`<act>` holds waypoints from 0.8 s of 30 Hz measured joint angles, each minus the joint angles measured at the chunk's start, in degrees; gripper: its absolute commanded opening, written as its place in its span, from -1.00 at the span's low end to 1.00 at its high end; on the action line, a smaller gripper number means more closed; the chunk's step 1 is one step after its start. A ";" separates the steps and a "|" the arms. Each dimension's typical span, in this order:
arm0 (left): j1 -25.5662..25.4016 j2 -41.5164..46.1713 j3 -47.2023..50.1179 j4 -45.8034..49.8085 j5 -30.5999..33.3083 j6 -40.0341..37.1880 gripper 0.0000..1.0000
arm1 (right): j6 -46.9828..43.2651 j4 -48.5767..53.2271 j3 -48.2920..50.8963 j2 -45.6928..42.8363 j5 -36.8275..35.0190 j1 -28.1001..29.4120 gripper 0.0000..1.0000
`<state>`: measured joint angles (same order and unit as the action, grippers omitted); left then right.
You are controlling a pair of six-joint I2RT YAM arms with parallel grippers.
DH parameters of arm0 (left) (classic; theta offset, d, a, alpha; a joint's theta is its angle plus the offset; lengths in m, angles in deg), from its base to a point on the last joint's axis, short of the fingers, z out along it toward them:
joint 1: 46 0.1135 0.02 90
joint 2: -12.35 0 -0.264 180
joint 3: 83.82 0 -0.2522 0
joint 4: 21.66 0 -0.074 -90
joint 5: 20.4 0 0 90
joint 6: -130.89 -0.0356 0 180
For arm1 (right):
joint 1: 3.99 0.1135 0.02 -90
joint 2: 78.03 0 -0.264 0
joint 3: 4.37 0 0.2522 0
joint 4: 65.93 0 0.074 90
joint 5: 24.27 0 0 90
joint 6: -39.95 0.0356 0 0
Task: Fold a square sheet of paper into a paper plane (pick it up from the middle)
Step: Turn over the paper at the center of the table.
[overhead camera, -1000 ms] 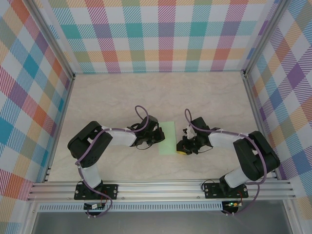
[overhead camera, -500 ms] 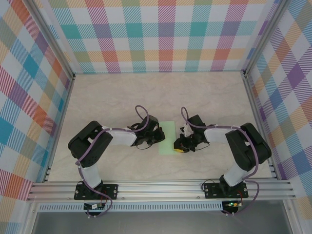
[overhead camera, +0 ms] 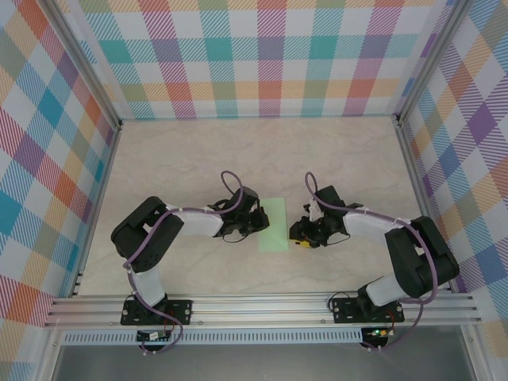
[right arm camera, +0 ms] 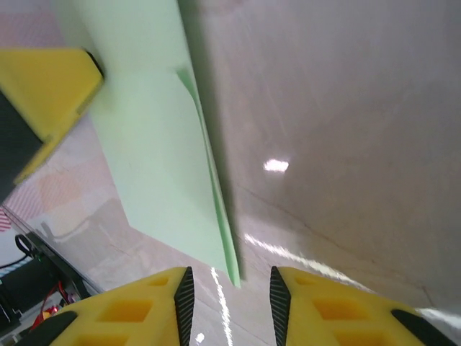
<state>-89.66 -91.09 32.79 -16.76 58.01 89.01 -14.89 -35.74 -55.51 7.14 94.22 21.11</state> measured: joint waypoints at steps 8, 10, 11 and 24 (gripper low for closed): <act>0.02 0.96 -1.29 2.86 0.09 -1.42 -0.80 | 0.00 -1.38 -5.40 6.64 0.96 -0.04 -0.23; 0.02 1.16 -1.29 2.95 0.09 -1.51 -0.79 | 0.00 -1.38 -5.62 7.45 1.18 -0.04 -0.23; 0.02 1.22 -1.29 2.97 0.11 -1.51 -0.79 | -0.02 -1.36 -5.79 7.87 1.31 -0.04 -0.22; 0.02 0.66 -2.01 3.23 0.09 -1.51 -0.82 | -0.02 -2.45 -6.32 10.38 3.72 -0.37 -0.26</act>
<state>-89.63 -90.43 30.78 -13.52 58.10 87.50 -14.91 -38.19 -61.83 17.52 97.94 20.74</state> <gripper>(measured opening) 0.093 0.372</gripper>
